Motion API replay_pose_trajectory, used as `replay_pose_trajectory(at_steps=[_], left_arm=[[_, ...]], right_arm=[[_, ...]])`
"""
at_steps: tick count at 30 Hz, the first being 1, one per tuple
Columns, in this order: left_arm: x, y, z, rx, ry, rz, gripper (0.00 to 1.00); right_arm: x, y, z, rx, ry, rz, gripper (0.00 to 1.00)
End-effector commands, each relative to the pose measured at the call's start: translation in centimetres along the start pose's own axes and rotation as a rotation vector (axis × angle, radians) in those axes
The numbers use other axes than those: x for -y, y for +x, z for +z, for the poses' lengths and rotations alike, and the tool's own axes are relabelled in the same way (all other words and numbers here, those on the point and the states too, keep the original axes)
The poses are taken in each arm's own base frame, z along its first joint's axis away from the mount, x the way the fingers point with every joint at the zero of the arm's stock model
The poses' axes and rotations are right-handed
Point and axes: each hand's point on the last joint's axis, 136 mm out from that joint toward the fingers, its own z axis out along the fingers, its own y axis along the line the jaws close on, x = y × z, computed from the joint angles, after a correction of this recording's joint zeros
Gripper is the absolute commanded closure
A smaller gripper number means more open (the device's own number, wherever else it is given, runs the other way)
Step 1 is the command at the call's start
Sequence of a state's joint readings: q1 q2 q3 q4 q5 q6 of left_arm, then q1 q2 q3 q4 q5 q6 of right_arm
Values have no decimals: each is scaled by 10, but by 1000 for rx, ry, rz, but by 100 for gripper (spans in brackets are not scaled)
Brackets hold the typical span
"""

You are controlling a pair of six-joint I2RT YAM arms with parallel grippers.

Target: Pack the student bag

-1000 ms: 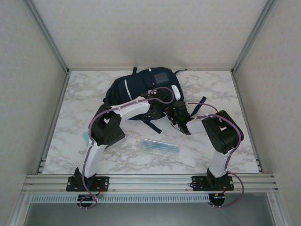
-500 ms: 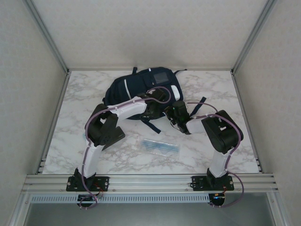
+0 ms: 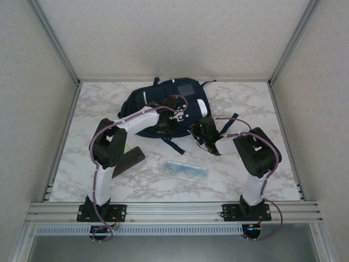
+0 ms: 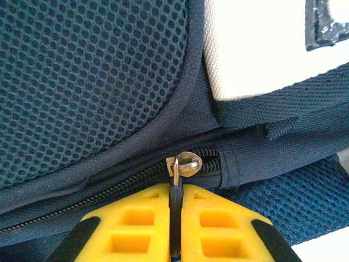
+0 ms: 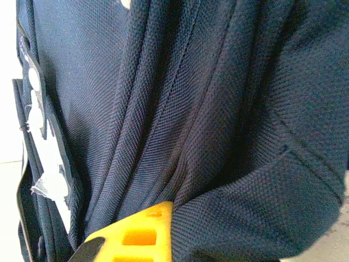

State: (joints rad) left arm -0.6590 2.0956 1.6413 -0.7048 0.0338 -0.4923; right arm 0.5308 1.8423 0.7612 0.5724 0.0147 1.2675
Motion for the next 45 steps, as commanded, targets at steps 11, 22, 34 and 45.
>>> replay_pose_trajectory(at_steps=[11, 22, 34, 45], left_arm=[[-40, 8, -31, -91, -10, 103, 100], [-77, 18, -47, -160, -46, 129, 100], [-18, -1, -92, -94, 263, 96, 100], [36, -51, -125, 37, 491, 41, 100]], right_arm=[[41, -8, 5, -60, 119, -16, 100], [47, -84, 2, 14, 167, -68, 100], [-1, -154, 16, 12, 103, -133, 97], [-52, -98, -52, -185, -49, -124, 38]])
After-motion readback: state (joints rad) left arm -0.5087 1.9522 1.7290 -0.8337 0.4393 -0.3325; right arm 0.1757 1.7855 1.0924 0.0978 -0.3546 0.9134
